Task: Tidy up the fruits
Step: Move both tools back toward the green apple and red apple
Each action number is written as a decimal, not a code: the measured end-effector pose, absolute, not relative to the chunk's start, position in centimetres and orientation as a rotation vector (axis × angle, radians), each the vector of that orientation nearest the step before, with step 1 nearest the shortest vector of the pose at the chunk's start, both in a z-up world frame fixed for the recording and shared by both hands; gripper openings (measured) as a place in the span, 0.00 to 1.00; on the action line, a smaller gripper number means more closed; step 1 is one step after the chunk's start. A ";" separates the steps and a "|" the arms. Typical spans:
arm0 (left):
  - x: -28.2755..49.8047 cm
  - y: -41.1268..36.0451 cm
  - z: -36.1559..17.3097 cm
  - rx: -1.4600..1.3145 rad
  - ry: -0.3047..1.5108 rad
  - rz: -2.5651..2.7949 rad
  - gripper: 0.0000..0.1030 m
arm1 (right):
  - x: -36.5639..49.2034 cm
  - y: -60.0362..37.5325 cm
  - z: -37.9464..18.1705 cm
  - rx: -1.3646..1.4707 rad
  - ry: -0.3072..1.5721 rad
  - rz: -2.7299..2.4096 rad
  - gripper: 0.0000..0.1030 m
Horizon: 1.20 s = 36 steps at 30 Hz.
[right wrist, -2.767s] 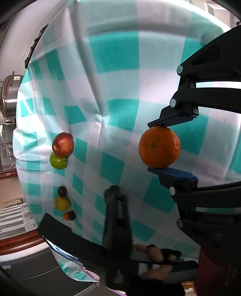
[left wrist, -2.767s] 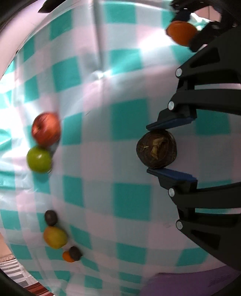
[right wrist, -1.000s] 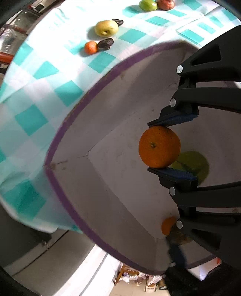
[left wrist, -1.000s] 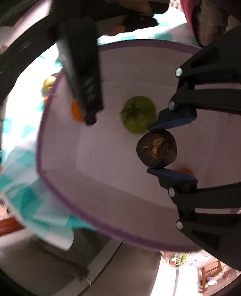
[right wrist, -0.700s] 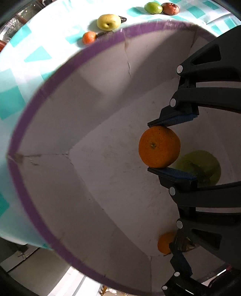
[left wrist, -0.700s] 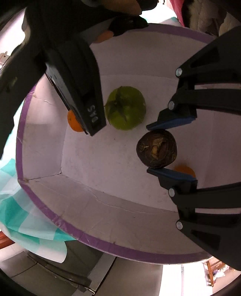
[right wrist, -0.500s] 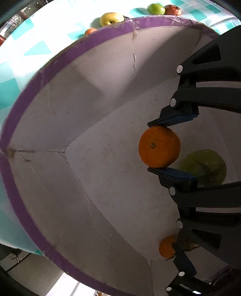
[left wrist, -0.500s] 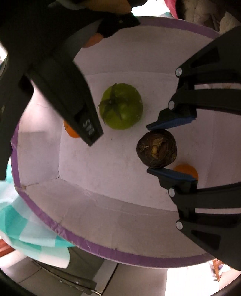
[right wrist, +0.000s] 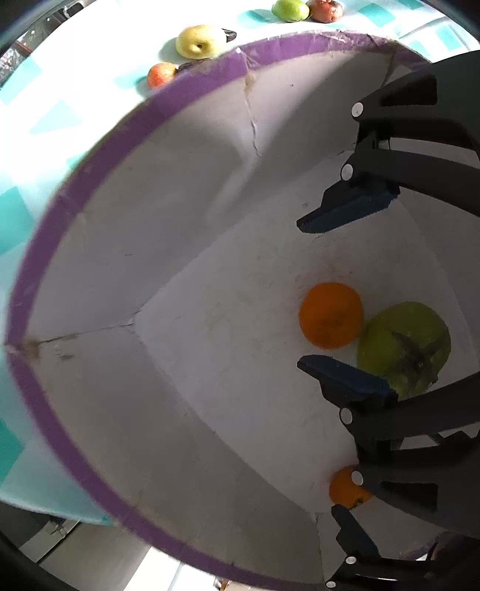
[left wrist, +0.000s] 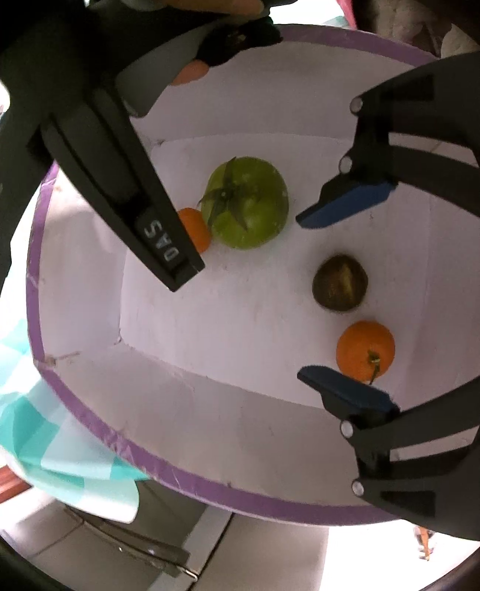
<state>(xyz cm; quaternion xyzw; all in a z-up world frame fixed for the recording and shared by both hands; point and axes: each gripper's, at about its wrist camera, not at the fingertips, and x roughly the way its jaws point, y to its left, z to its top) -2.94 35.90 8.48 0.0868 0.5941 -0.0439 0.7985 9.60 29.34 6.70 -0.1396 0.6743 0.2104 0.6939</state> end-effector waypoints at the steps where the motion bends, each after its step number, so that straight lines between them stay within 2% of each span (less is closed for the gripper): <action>1: -3.0 36.0 8.7 0.184 1.265 -0.080 0.79 | 9.4 29.0 7.0 -0.303 1.489 0.481 0.71; 5: -4.1 36.3 10.1 0.179 1.211 -0.005 0.86 | 8.8 28.2 8.8 -0.246 1.408 0.533 0.72; 14: -6.5 33.8 14.9 0.141 1.099 0.260 0.91 | 7.0 21.4 16.4 -0.005 1.148 0.721 0.78; 17: -8.1 31.6 18.1 0.142 0.979 0.395 0.96 | 5.9 17.2 19.4 0.071 1.046 0.769 0.83; 21: -10.1 28.1 21.2 0.047 0.799 0.504 0.98 | 6.8 11.4 21.9 0.097 0.966 0.781 0.84; 26: -10.4 22.3 22.5 -0.033 0.719 0.483 0.98 | 5.0 2.7 20.3 0.057 0.966 0.668 0.85; 31: -8.6 14.2 21.9 0.059 0.752 0.291 0.98 | 4.4 -4.5 16.8 0.028 1.000 0.532 0.85; 36: -5.1 7.9 18.5 0.079 0.858 0.067 0.98 | 5.0 -12.1 13.1 0.110 1.067 0.359 0.85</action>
